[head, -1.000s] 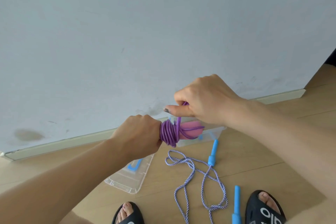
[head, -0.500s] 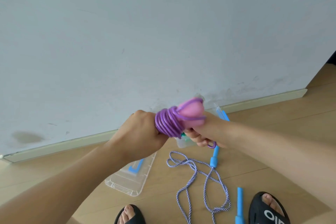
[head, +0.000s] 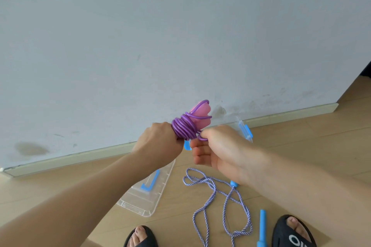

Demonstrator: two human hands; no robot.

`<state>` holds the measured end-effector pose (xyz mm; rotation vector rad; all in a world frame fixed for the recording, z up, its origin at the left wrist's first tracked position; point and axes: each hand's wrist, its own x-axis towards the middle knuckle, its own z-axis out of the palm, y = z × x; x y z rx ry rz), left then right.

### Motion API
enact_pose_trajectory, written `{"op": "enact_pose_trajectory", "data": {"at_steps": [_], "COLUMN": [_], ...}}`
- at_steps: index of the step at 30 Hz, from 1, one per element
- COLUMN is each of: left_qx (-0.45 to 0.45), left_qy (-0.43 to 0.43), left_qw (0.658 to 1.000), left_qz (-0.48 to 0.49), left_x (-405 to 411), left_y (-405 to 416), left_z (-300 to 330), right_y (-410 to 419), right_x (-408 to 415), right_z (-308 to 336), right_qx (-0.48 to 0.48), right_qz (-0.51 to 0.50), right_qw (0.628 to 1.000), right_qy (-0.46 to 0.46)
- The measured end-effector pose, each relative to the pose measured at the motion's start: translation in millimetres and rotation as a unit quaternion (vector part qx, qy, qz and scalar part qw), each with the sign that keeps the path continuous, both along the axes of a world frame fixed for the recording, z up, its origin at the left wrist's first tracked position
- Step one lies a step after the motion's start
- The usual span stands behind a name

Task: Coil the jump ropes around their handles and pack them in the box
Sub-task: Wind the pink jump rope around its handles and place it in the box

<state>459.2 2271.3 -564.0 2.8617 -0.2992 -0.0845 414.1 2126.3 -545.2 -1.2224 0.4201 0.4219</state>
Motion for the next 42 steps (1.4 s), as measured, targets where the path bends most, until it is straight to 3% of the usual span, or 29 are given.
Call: {"op": "enact_pose_trajectory", "data": {"at_steps": [5, 10, 15, 19, 22, 26, 28, 31, 36, 39, 42], "left_qx": [0.057, 0.089, 0.087, 0.042, -0.007, -0.204, -0.266, -0.228, -0.233, -0.251, -0.231], "left_qy": [-0.084, -0.111, -0.148, -0.148, -0.090, 0.027, 0.016, -0.010, -0.015, -0.044, -0.066], "left_qw": [0.995, 0.990, 0.984, 0.985, 0.989, 0.977, 0.962, 0.962, 0.962, 0.959, 0.963], "left_qz": [-0.015, -0.024, -0.046, -0.082, -0.121, -0.065, -0.060, -0.149, -0.143, -0.126, -0.121], "left_x": [-0.9, -0.5, -6.3, -9.1, -11.9, -16.0, -16.9, -23.8, -29.0, -25.8, -23.9], "left_y": [2.4, -0.7, -5.7, -4.9, -1.3, -1.4, -2.1, -8.7, -18.1, -18.8, -15.8], "left_z": [2.3, 2.4, -7.2, -15.4, -16.0, 4.2, 12.2, 15.3, 12.0, 12.4, 13.6], "right_y": [-6.0, -19.1, -20.3, -23.6, -23.8, -24.6, -24.6, -21.4, -21.3, -24.7, -31.4], "right_x": [2.3, 5.1, 8.1, 10.6, 9.5, 12.1, 14.6, 15.7, 17.3, 21.1, 21.4], "right_z": [17.3, 36.3, 23.8, 12.6, 13.5, 15.3, 15.5, 14.1, 20.2, 27.1, 30.8], "right_qx": [0.042, 0.104, -0.072, -0.192, -0.223, -0.230, -0.234, -0.257, -0.318, -0.292, -0.206], "right_qz": [0.014, 0.050, 0.062, 0.078, 0.108, 0.113, 0.115, 0.116, 0.113, 0.118, 0.140], "right_qw": [0.999, 0.993, 0.994, 0.969, 0.955, 0.953, 0.954, 0.950, 0.931, 0.941, 0.961], "right_qy": [-0.021, -0.015, -0.059, -0.136, -0.165, -0.161, -0.151, -0.131, -0.135, -0.124, -0.117]}}
